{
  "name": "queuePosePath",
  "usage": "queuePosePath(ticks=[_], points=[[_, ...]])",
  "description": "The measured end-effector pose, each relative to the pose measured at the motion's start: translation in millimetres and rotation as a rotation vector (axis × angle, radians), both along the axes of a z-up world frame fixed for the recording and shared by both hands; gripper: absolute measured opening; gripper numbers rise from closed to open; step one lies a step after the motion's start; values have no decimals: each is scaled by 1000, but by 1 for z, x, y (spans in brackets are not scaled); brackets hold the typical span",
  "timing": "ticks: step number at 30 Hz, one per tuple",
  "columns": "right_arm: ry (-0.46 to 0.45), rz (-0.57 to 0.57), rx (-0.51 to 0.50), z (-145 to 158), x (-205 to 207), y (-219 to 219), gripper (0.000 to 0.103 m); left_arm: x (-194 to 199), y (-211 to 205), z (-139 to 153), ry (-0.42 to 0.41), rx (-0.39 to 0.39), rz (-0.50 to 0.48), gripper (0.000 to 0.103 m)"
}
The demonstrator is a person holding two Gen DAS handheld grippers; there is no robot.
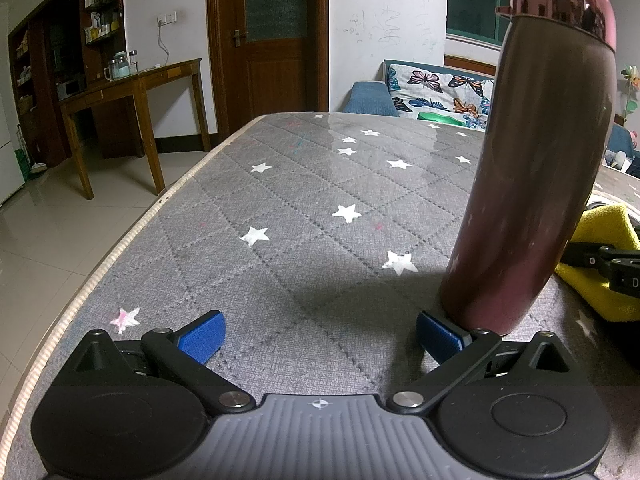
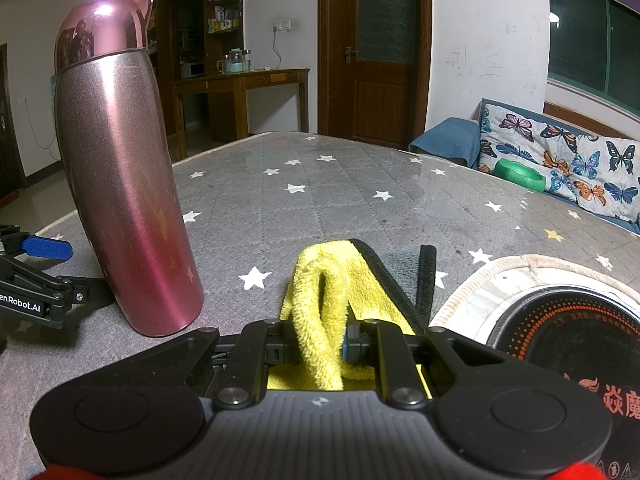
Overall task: Clean container
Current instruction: 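Move the left gripper toward the pink thermos bottle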
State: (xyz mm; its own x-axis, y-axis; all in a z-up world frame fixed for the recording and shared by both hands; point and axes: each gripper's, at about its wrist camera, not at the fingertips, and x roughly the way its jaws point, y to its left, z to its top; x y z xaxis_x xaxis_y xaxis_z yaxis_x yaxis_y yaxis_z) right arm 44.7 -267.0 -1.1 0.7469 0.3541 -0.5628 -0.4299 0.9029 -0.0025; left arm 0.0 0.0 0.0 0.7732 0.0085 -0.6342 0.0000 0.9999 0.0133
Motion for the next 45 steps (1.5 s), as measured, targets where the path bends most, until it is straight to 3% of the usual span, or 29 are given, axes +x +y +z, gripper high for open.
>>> queuePosePath(ticks=[31,45], points=[[4,0,8,-1,0,-3,15,3,-2,-1,4,1,2,103],[8,0,16,0,0,-6,15,0,-11,10,112,-10,165,103]])
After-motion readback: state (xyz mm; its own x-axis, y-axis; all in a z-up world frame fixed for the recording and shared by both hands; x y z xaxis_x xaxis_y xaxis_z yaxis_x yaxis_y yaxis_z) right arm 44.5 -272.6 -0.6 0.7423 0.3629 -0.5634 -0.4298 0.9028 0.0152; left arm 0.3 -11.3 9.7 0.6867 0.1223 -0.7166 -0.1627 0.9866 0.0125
